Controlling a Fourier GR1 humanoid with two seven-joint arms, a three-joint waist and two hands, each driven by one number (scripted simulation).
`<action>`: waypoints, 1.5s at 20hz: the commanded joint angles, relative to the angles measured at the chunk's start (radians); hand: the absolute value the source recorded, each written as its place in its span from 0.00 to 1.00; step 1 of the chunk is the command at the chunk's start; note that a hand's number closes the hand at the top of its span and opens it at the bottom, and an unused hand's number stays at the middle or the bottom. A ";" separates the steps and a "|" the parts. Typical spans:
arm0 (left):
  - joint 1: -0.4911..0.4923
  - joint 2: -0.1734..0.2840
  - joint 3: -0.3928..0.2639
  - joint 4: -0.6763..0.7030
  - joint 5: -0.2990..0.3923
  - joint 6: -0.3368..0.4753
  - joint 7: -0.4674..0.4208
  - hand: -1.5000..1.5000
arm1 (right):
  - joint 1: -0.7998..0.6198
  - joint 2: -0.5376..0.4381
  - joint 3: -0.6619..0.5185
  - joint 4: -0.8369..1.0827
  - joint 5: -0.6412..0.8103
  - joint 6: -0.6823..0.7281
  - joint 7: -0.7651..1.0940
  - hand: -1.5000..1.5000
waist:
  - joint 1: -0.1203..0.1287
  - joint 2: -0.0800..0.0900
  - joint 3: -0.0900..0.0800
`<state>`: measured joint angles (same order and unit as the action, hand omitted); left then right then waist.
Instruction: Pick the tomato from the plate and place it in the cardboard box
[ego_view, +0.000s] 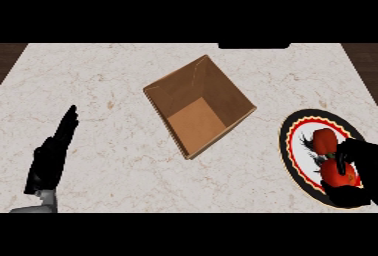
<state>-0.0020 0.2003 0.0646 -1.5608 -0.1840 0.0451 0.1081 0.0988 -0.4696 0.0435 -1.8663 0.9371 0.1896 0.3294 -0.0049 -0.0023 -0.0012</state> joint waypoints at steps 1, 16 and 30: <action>0.016 -0.042 -0.042 -0.025 -0.038 0.027 0.010 0.50 | -0.039 0.041 0.015 -0.134 -0.022 0.055 0.041 1.00 | 0.003 0.000 0.001; -0.016 -0.016 0.006 0.033 -0.024 0.000 -0.029 0.50 | -0.349 0.227 0.051 -0.371 -0.349 0.139 0.157 1.00 | 0.008 0.002 0.001; 0.081 -0.044 -0.034 -0.129 -0.023 -0.029 0.046 0.50 | -0.851 0.423 0.127 0.222 -0.197 0.072 0.303 1.00 | 0.028 0.003 0.001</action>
<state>0.0220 0.1686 0.0541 -1.5911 -0.2087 0.0268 0.1041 -0.6484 -0.0936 0.1748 -1.8079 0.7159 0.2874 0.6269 0.0151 0.0012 -0.0007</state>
